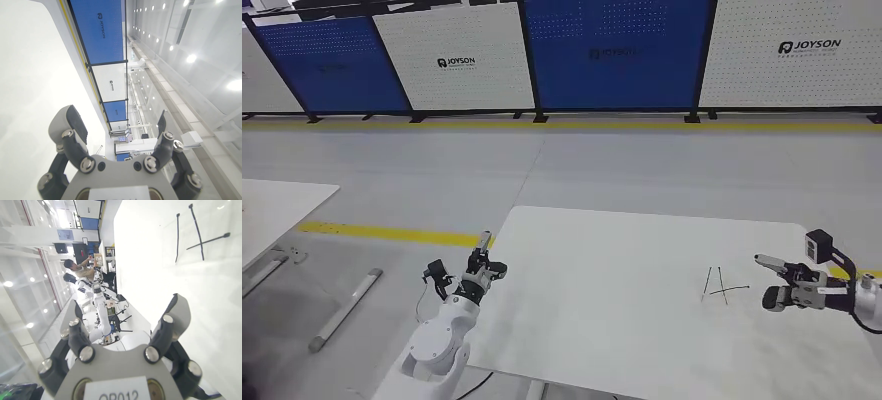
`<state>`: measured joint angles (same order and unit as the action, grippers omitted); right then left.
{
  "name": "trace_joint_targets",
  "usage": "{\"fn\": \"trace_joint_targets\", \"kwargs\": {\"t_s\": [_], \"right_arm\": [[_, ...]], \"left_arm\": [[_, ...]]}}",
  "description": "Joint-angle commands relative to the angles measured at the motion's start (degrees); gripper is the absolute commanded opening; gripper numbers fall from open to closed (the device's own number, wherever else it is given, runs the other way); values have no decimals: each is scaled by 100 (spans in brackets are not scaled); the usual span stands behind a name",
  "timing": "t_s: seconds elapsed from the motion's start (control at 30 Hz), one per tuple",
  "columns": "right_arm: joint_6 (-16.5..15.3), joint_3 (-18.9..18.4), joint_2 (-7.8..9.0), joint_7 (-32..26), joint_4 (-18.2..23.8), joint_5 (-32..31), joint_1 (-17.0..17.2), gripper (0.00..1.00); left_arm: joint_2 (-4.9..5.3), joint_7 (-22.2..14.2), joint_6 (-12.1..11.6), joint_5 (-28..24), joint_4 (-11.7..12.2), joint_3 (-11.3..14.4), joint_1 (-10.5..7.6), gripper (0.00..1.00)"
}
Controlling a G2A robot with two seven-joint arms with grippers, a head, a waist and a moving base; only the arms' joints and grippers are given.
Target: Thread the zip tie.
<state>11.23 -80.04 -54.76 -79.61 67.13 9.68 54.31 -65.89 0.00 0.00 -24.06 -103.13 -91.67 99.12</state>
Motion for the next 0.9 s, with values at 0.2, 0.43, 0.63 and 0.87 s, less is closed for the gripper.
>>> {"fn": "trace_joint_targets", "kwargs": {"t_s": [0.2, 0.43, 0.63, 0.87], "right_arm": [[32, 1242, 246, -3, -601, -58, -753, 100], [-7, 1371, 249, -3, -804, -191, -873, 100], [-7, 1371, 249, -3, -804, -191, -873, 100], [-7, 1371, 249, -3, -804, -191, -873, 100]], "left_arm": [[0, 0, 0, 0, 0, 0, 0, 100], [0, 0, 0, 0, 0, 0, 0, 100], [0, 0, 0, 0, 0, 0, 0, 100], [0, 0, 0, 0, 0, 0, 0, 100]]}}
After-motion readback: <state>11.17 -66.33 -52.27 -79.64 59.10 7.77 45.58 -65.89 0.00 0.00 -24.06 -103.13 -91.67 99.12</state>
